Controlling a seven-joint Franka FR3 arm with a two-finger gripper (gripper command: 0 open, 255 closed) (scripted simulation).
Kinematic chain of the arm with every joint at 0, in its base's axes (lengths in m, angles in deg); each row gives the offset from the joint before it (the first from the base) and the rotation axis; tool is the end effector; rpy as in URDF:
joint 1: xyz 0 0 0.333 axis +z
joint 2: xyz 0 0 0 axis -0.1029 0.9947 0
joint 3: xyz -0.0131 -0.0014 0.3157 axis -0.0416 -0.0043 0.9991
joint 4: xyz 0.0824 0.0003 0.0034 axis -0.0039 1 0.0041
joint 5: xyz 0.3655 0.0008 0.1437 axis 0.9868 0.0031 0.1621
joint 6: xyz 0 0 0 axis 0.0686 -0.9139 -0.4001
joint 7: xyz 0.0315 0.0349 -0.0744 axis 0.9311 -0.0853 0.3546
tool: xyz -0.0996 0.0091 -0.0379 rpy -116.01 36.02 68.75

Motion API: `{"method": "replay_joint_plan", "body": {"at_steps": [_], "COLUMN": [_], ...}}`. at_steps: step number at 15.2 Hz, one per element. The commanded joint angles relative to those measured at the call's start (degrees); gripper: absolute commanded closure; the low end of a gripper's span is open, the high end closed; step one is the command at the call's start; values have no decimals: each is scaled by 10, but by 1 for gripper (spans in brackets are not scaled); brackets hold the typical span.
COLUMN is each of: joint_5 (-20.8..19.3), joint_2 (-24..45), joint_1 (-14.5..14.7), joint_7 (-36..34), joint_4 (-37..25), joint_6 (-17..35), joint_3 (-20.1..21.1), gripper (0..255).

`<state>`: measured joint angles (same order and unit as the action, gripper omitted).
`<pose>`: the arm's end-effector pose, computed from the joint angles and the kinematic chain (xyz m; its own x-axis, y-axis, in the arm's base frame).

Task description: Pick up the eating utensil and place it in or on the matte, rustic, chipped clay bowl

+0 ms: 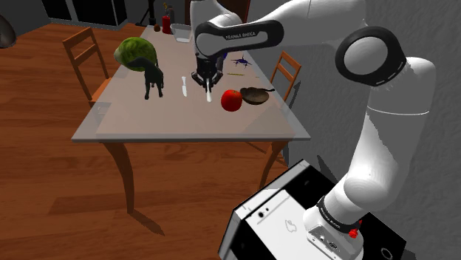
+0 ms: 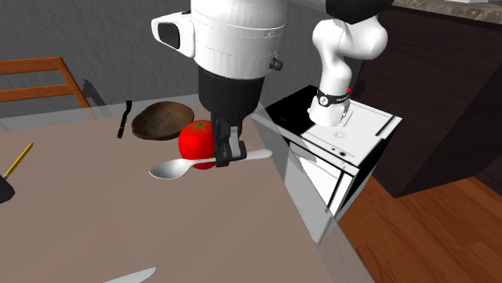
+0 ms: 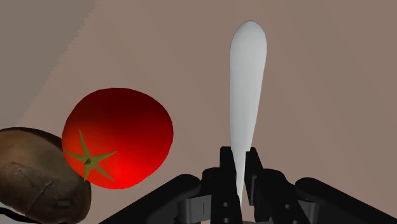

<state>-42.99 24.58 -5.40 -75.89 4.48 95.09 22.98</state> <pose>0.6517 0.1548 0.4436 0.8829 -0.4476 0.1420 -0.4662 -0.8718 0.1503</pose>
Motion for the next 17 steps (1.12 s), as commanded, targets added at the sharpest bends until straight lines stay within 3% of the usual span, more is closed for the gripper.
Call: {"method": "replay_joint_plan", "body": {"at_steps": [1,17], "joint_5": [2,41], "joint_2": [-1,-97], "joint_1": [1,-136], "joint_7": [3,186], "joint_4": [-14,113], "joint_6": [-15,63], "joint_3": [1,-56], "gripper": [255,255]}}
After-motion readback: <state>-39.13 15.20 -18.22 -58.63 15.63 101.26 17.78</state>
